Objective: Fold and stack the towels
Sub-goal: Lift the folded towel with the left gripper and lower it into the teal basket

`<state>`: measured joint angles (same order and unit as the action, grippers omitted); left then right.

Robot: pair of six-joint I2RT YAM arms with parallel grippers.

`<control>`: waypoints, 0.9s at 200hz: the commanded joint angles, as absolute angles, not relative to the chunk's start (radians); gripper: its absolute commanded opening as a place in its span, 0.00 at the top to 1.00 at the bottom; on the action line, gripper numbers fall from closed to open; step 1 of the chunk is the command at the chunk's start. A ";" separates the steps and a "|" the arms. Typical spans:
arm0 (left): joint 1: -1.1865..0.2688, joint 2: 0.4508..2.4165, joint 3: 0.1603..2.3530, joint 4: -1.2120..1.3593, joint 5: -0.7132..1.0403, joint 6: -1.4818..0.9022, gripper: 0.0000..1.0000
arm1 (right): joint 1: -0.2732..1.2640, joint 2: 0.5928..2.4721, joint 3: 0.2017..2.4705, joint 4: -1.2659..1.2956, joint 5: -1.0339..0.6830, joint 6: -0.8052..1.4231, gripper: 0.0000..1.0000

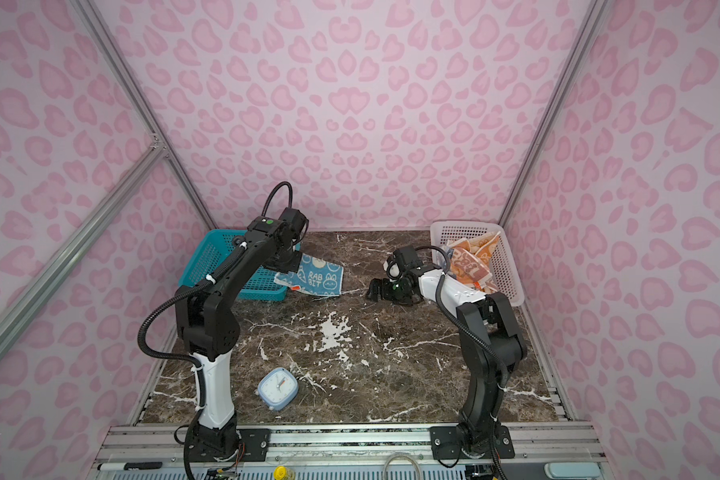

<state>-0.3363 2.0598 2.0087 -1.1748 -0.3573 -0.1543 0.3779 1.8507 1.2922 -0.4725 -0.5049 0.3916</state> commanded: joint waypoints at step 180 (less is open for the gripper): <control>-0.095 2.130 1.934 -0.842 -0.570 0.264 0.96 | 0.544 1.883 1.551 -0.473 -0.526 0.334 0.01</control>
